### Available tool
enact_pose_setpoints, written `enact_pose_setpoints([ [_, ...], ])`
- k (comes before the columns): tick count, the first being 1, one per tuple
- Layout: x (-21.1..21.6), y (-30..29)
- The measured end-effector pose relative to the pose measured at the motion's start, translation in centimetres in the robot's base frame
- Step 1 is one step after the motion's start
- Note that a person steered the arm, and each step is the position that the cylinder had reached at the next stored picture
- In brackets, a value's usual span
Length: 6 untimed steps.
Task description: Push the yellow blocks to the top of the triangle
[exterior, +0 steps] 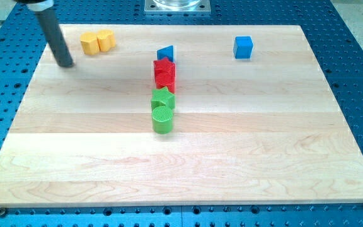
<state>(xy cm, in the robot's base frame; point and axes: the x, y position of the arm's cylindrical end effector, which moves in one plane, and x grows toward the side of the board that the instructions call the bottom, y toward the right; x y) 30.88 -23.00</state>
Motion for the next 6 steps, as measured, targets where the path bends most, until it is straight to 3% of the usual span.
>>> enact_pose_setpoints([
  [1,-0.3,5.8],
  [4,-1.8,-1.1],
  [5,-5.2,4.3],
  [6,-5.6,11.9],
])
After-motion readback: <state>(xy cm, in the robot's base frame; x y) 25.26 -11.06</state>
